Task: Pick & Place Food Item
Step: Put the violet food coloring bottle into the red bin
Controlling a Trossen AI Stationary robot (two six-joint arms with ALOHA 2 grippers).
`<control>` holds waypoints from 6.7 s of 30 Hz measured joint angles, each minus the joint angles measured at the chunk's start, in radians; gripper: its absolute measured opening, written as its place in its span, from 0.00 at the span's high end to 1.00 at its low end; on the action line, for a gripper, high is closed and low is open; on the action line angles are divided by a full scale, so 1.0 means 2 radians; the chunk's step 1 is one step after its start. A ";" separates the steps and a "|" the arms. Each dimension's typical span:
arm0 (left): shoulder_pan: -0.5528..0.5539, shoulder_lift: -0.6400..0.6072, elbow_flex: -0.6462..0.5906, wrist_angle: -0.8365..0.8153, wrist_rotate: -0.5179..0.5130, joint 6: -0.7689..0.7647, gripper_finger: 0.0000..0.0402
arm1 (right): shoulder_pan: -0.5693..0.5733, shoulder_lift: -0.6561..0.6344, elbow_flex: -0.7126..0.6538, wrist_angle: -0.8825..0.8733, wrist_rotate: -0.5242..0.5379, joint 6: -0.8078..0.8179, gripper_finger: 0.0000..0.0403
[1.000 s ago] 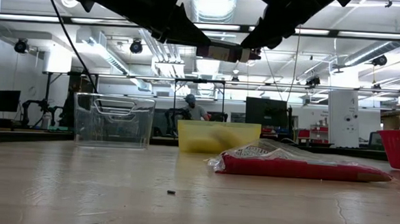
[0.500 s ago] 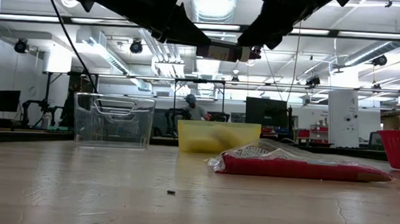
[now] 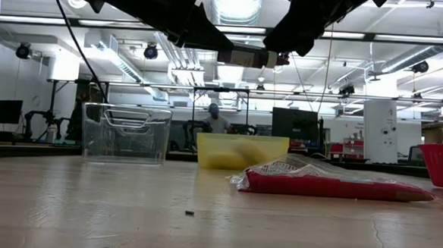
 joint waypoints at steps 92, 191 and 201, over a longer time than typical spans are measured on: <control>0.000 0.000 0.000 0.000 0.000 0.000 0.60 | 0.000 0.002 -0.028 0.007 0.002 -0.057 0.61; -0.003 -0.003 0.050 -0.013 -0.247 0.067 0.29 | 0.001 -0.005 0.117 -0.448 0.077 0.372 0.69; -0.003 -0.003 0.050 -0.052 -0.248 0.067 0.29 | 0.068 -0.006 0.108 -0.589 0.083 0.615 0.70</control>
